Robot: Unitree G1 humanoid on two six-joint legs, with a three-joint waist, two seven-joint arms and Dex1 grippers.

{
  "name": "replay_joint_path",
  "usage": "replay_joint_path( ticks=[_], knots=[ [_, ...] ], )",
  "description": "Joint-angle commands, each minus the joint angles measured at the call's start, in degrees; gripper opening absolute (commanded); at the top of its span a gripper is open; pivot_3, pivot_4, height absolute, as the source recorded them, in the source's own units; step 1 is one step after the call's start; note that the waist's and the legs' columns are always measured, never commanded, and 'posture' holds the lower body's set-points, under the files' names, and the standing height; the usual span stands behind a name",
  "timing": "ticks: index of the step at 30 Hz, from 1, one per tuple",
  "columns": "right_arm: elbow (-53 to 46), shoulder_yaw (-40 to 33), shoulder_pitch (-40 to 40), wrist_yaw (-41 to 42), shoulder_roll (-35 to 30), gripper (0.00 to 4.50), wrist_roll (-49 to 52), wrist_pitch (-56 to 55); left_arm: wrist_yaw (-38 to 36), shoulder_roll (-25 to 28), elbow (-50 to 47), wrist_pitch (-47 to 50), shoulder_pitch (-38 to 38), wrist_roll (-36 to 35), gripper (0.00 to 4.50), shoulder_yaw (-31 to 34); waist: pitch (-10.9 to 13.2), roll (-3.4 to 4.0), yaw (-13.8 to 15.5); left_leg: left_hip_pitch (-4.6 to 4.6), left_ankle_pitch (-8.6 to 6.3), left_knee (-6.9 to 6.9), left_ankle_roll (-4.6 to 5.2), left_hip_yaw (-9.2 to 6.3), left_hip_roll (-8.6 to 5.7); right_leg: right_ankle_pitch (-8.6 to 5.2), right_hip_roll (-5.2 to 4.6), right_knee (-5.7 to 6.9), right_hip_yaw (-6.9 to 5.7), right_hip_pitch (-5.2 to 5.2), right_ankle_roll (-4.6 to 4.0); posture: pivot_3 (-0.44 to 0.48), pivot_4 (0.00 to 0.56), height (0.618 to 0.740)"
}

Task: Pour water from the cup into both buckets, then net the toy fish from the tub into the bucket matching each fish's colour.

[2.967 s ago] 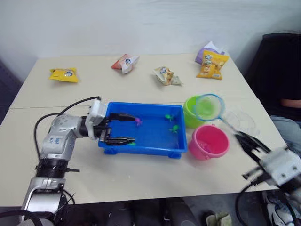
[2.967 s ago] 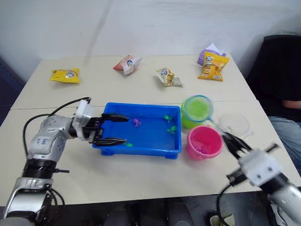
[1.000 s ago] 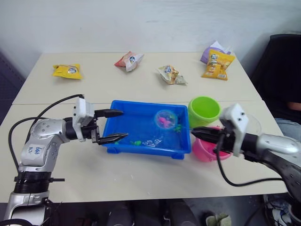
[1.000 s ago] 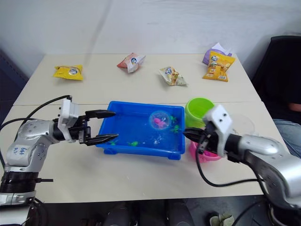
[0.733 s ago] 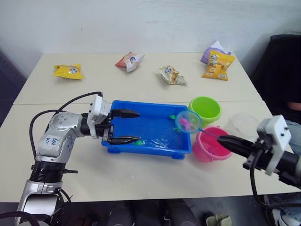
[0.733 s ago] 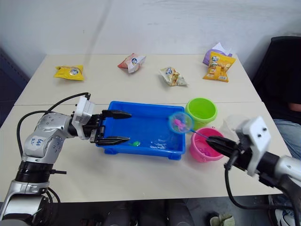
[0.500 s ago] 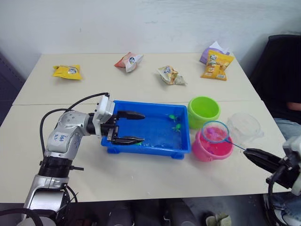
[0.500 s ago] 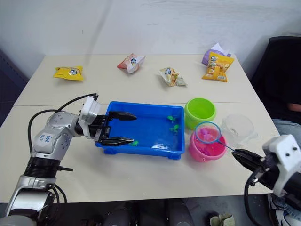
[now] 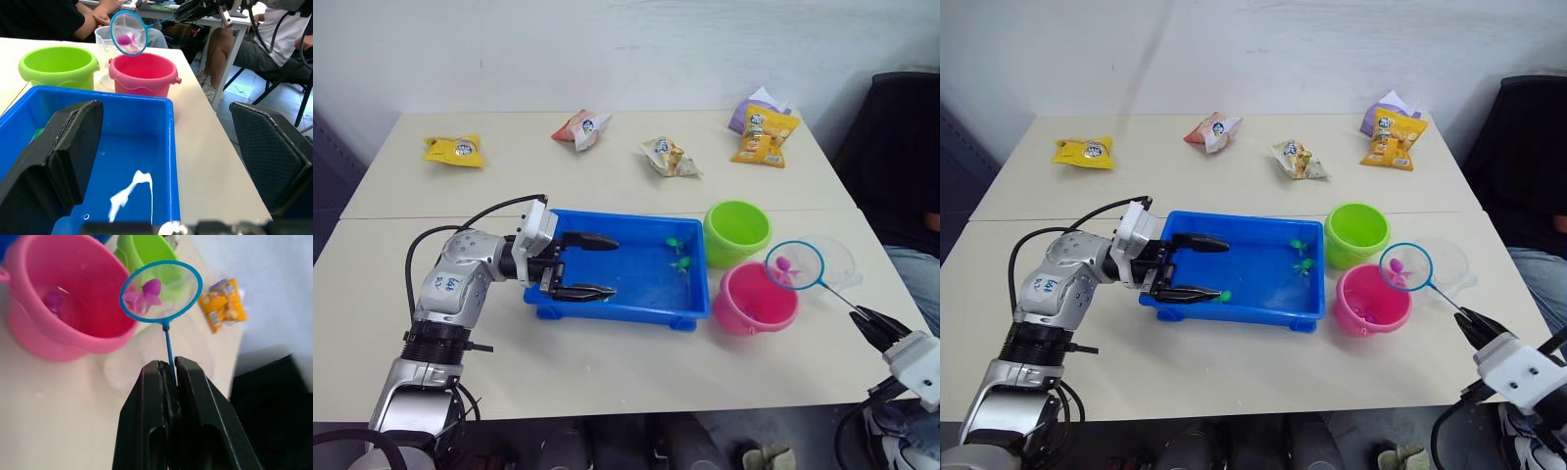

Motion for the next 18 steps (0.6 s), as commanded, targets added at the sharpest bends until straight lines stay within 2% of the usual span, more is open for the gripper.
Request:
replay_joint_path(
  ticks=[1,6,12,15,17,18],
  knots=[
    [4.7,-2.8,-0.3,-9.7,-1.1,0.0,-13.9,-18.9,0.2,-0.2,-0.9,-0.9,-0.5,-0.1,4.43,0.8,0.0,0.0,0.0,0.01,0.01,0.0,-0.01,0.0,0.0,0.0,0.0,0.0,0.01,0.0,0.0,0.0,0.15,0.739],
    [7.0,-6.4,-1.0,-21.6,-0.7,0.0,-29.3,-28.4,0.7,-0.4,-1.1,-1.1,-0.2,-0.1,4.43,0.9,0.0,0.0,0.0,0.05,0.04,0.0,-0.08,0.03,0.0,-0.01,-0.01,0.06,0.04,0.0,-0.01,0.0,0.15,0.739],
    [5.0,-9.0,-1.7,-32.8,-0.6,0.0,-41.4,-29.3,1.0,-0.5,-1.0,-1.3,-0.2,-0.2,4.43,1.0,0.0,0.01,-0.1,0.1,0.07,0.0,-0.13,0.05,0.01,-0.02,-0.02,0.11,0.05,0.01,-0.04,0.0,0.15,0.739],
    [6.1,-7.1,-1.4,-32.9,-2.2,0.0,-38.4,-27.3,1.1,-0.4,-0.7,-1.5,-0.3,-0.1,4.43,1.0,0.0,0.01,-0.1,0.13,0.08,0.0,-0.15,0.06,0.01,-0.03,-0.02,0.14,0.05,0.02,-0.05,0.0,0.15,0.739],
    [6.3,-3.5,-0.2,-28.5,-3.1,0.0,-27.4,-22.8,1.1,-0.2,-0.7,-1.5,-0.3,-0.2,4.43,1.2,0.0,0.01,-0.2,0.21,0.08,-0.01,-0.15,0.09,0.0,-0.03,-0.02,0.14,0.08,0.08,-0.05,0.0,0.15,0.739],
    [4.0,-0.7,0.9,-25.1,-3.8,0.0,-18.2,-18.3,1.2,0.0,-0.7,-1.6,-0.2,-0.2,4.43,1.3,0.0,0.01,-0.2,0.3,0.08,-0.05,-0.15,0.09,0.01,-0.03,-0.01,0.13,0.08,0.17,-0.06,0.0,0.15,0.739]
  ],
)
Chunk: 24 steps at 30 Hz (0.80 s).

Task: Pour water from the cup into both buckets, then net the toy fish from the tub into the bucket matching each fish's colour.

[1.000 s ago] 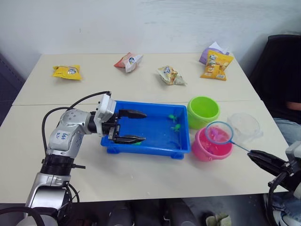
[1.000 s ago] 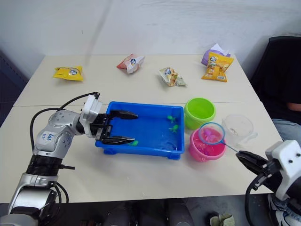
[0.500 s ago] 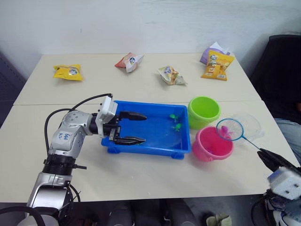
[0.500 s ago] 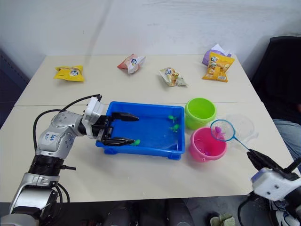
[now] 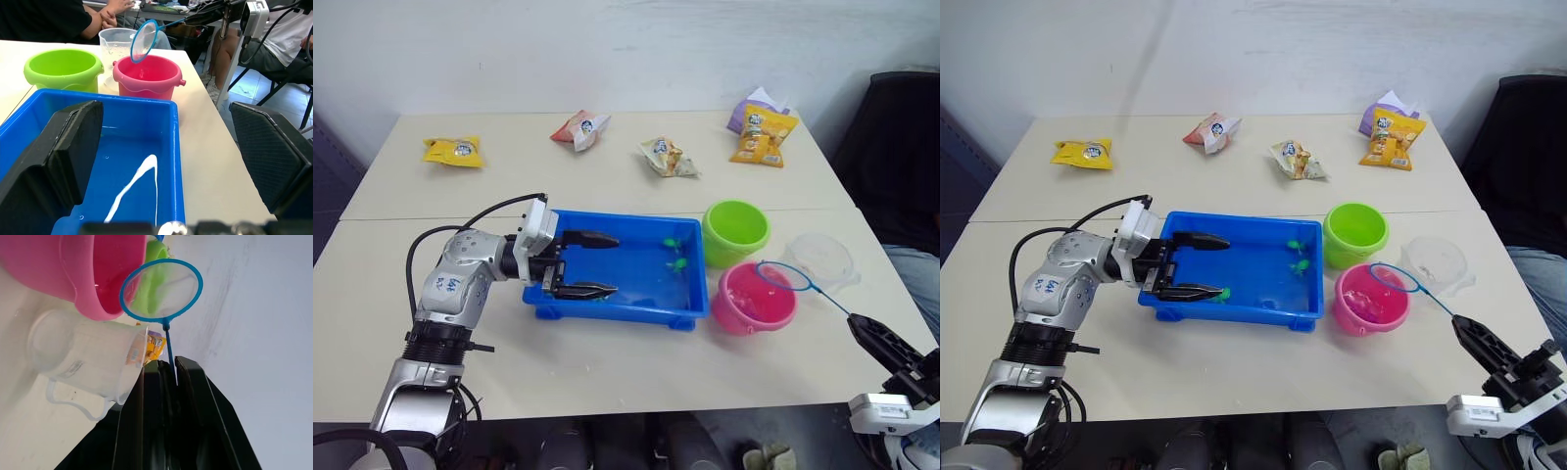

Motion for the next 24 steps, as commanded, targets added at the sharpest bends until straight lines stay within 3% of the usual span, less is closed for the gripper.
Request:
replay_joint_path(
  ticks=[1,5,7,10,12,19,24],
  knots=[
    [-6.1,7.5,3.3,9.1,-2.0,0.0,27.5,13.3,0.1,0.5,-0.6,-0.8,0.0,-0.2,4.43,1.6,0.0,0.01,0.0,0.09,0.0,-0.02,0.0,0.01,0.0,-0.01,0.0,0.01,0.01,0.06,-0.02,0.0,0.15,0.739],
    [-21.3,14.5,6.6,17.1,-6.6,0.0,61.6,35.3,0.0,1.9,0.2,-1.2,1.0,0.2,4.43,2.6,0.0,0.07,-0.3,0.4,-0.01,-0.12,0.01,-0.05,0.07,-0.04,0.0,0.03,0.03,0.41,-0.08,0.0,0.15,0.739],
    [-26.9,15.6,6.7,18.2,-9.6,0.0,73.6,45.5,0.1,2.5,1.1,-1.7,1.3,0.4,4.43,3.1,0.0,0.06,-0.3,0.53,-0.03,-0.13,0.04,-0.12,0.09,-0.04,-0.02,0.0,0.0,0.61,-0.08,0.0,0.15,0.739],
    [-31.9,17.3,4.6,17.5,-14.4,0.0,87.0,58.8,0.3,3.0,2.1,-2.4,1.4,0.9,4.43,3.5,0.0,0.03,0.1,0.54,-0.05,-0.1,0.08,-0.23,0.08,-0.04,-0.07,-0.02,-0.08,0.71,-0.08,0.0,0.15,0.739],
    [-33.4,17.3,2.3,16.0,-15.4,0.0,90.5,63.5,0.4,3.0,2.4,-2.8,1.4,1.1,4.43,3.7,0.0,0.02,0.4,0.48,-0.07,-0.1,0.12,-0.31,0.08,-0.04,-0.08,-0.09,-0.14,0.7,-0.08,0.0,0.15,0.739],
    [-28.1,33.3,-24.4,-7.1,-27.1,0.0,119.2,94.9,1.9,4.5,0.8,-2.7,4.1,1.3,4.43,5.3,0.0,-0.02,0.0,0.38,-0.16,-0.04,0.27,-0.27,0.04,0.0,-0.24,-0.18,-0.2,0.63,-0.06,0.0,0.15,0.739],
    [-22.2,40.1,-36.1,-21.1,-26.6,0.0,137.4,100.6,3.3,5.2,-1.8,-2.1,6.3,0.8,4.43,6.3,0.0,-0.05,0.2,-0.07,-0.15,-0.02,0.26,-0.27,0.05,-0.02,-0.25,-0.16,-0.21,0.12,-0.1,0.0,0.15,0.739]
  ],
)
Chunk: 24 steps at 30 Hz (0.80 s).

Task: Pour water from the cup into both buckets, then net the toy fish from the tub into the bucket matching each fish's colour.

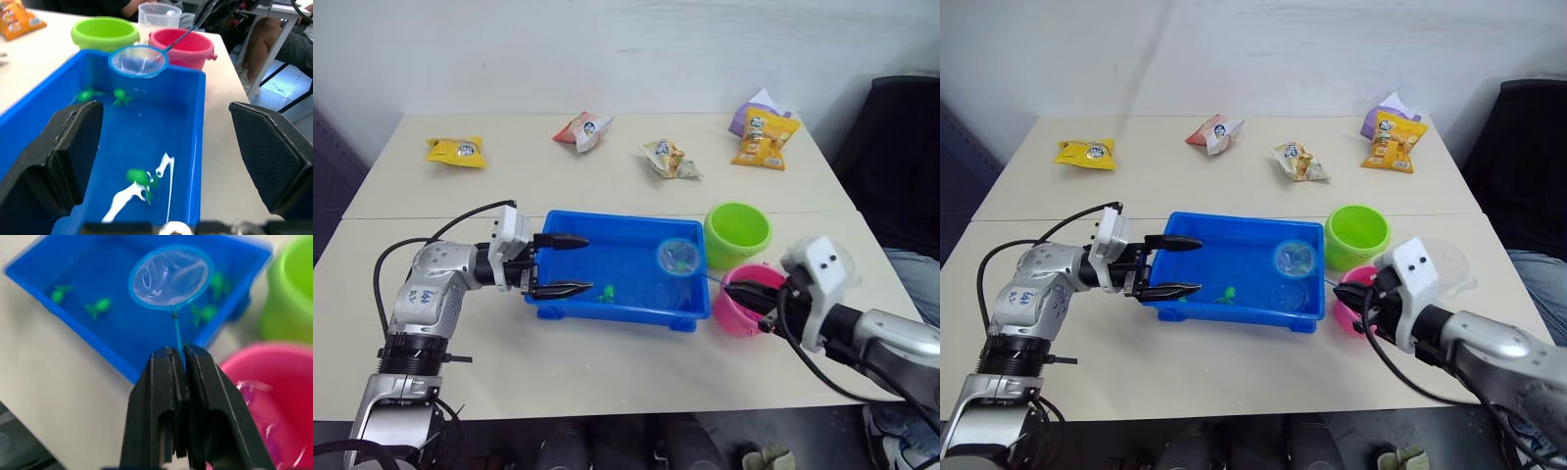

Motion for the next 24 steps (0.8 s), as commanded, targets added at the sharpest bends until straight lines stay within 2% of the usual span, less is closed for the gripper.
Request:
replay_joint_path(
  ticks=[1,5,9,14,18,24],
  knots=[
    [1.5,2.9,-6.4,-7.1,-0.2,0.0,11.1,3.7,1.2,0.9,-3.9,0.2,1.1,-0.8,4.43,1.9,0.0,0.01,0.0,-0.29,0.0,0.1,0.0,-0.01,0.01,0.02,0.0,0.04,-0.01,-0.25,0.03,0.0,0.15,0.739],
    [4.4,8.6,-12.5,-13.9,-2.1,0.0,20.4,7.7,2.4,1.2,-6.1,0.6,3.0,-1.1,4.43,2.5,0.0,0.0,-0.1,-0.52,0.02,0.19,0.03,0.03,0.01,0.06,-0.02,0.05,0.01,-0.44,0.11,0.0,0.15,0.739],
    [6.3,12.0,-14.9,-17.8,-0.9,0.0,26.4,7.8,3.2,1.2,-7.6,1.0,4.2,-1.4,4.43,3.0,0.0,0.0,-0.1,-0.52,0.01,0.16,0.05,0.04,0.01,0.06,-0.02,0.02,0.0,-0.43,0.11,0.0,0.15,0.739],
    [9.2,14.9,-17.7,-20.8,2.2,0.0,26.7,8.6,3.8,1.1,-8.6,1.1,5.2,-1.5,4.43,3.3,0.0,0.01,-0.2,-0.51,0.02,0.17,0.05,0.06,0.02,0.07,-0.02,0.01,0.02,-0.43,0.13,0.0,0.15,0.739],
    [13.1,16.0,-20.5,-28.0,5.8,0.0,26.7,7.9,4.3,0.7,-9.2,1.0,5.5,-1.6,4.43,3.2,0.0,0.0,-0.3,-0.51,0.02,0.15,0.04,0.08,0.05,0.07,0.0,0.01,0.02,-0.45,0.13,0.0,0.15,0.739],
    [16.0,16.9,-23.4,-33.8,9.6,0.0,26.7,8.8,4.6,0.5,-9.3,1.1,5.3,-1.6,4.43,3.0,0.0,0.01,-0.2,-0.52,0.02,0.14,0.04,0.09,0.04,0.07,0.0,0.0,0.03,-0.45,0.13,0.0,0.15,0.739]
  ],
)
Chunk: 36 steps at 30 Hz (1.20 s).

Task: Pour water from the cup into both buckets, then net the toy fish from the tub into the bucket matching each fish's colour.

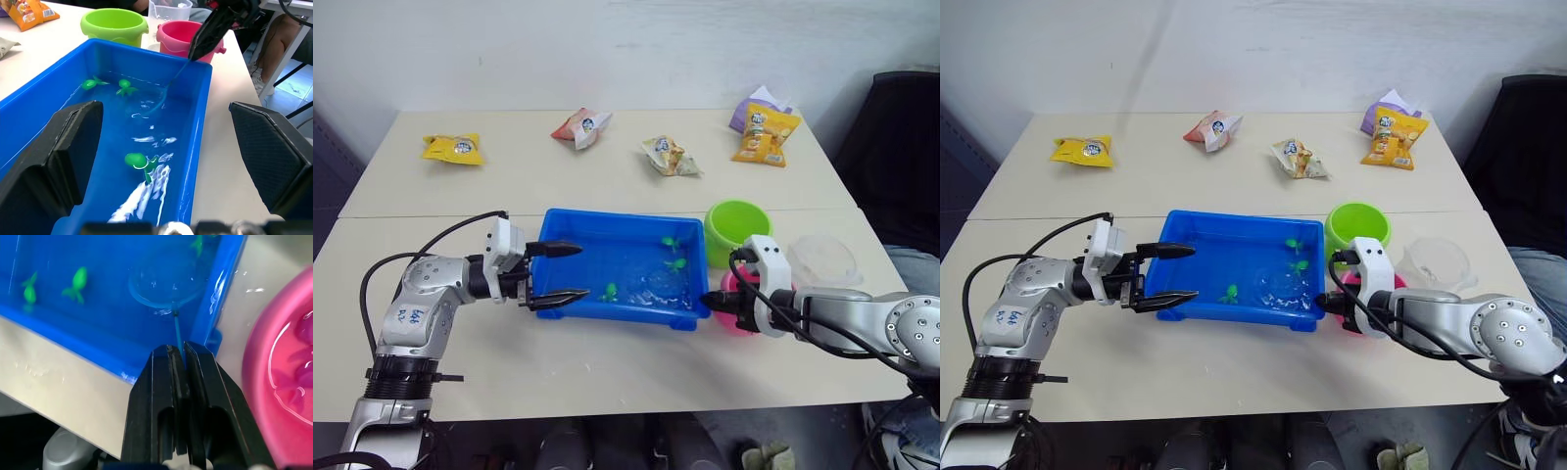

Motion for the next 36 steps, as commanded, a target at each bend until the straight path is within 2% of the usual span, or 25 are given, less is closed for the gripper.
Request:
replay_joint_path(
  ticks=[1,7,9,13,18,23,26,36],
  knots=[
    [1.4,0.4,-1.8,-4.9,2.3,0.0,1.0,-0.5,0.3,0.0,-1.8,-0.1,-0.3,-1.2,4.43,0.9,0.0,0.0,0.0,0.0,0.0,0.0,0.0,0.0,0.0,0.0,0.0,0.0,0.0,0.0,0.0,0.0,0.15,0.739],
    [1.6,0.4,-4.3,-8.8,3.6,0.0,-1.7,-0.3,0.9,-0.3,-2.4,0.2,0.0,-1.3,4.43,1.1,0.0,0.0,-0.1,0.01,0.0,-0.01,0.0,0.0,0.0,0.0,0.0,0.0,0.0,0.0,0.0,0.0,0.15,0.739],
    [0.6,0.2,-5.0,-8.4,2.4,0.0,-4.2,1.1,1.2,-0.3,-2.7,0.2,0.3,-1.4,4.43,1.2,0.0,0.0,0.0,0.0,0.0,-0.02,0.0,0.0,0.0,0.0,0.0,-0.01,0.0,-0.01,0.0,0.0,0.15,0.739],
    [-3.2,-1.8,-3.8,-8.0,-0.7,0.0,-1.0,1.6,1.9,-0.1,-3.3,0.3,0.9,-1.6,4.43,1.8,0.0,0.0,0.2,-0.05,-0.01,-0.02,0.03,-0.02,-0.01,0.0,-0.05,-0.05,-0.03,-0.01,0.0,0.0,0.15,0.739],
    [-6.8,-5.2,-1.5,-2.2,-4.3,0.0,-3.7,2.5,1.8,0.1,-3.0,0.2,1.3,-1.6,4.43,1.8,0.0,0.01,0.1,-0.08,-0.03,-0.04,0.06,-0.02,-0.01,0.0,-0.06,-0.11,-0.04,-0.01,0.01,0.0,0.15,0.739],
    [-10.6,-9.3,0.5,7.5,-6.3,0.0,-11.5,2.8,1.3,-0.1,-2.0,0.1,0.3,-1.5,4.43,1.3,0.0,0.01,0.1,-0.09,-0.04,-0.07,0.06,-0.03,-0.01,0.01,-0.06,-0.14,-0.04,-0.02,0.01,0.0,0.15,0.739],
    [-15.0,-16.7,5.6,17.7,-7.2,0.0,-17.0,0.9,0.7,-0.3,-0.9,-0.1,-1.0,-1.2,4.43,0.8,0.0,0.01,0.1,-0.08,-0.04,-0.07,0.06,-0.03,-0.01,0.02,-0.05,-0.16,-0.04,-0.01,0.03,0.0,0.15,0.739],
    [-17.1,-41.1,25.3,33.3,-5.4,0.0,-32.5,-2.4,-1.4,-1.7,2.7,-0.7,-4.7,-0.8,4.43,-1.0,0.0,0.01,0.2,-0.11,-0.03,-0.15,0.06,-0.02,-0.02,0.06,0.0,-0.29,-0.05,0.01,0.11,0.0,0.15,0.739]
  ],
)
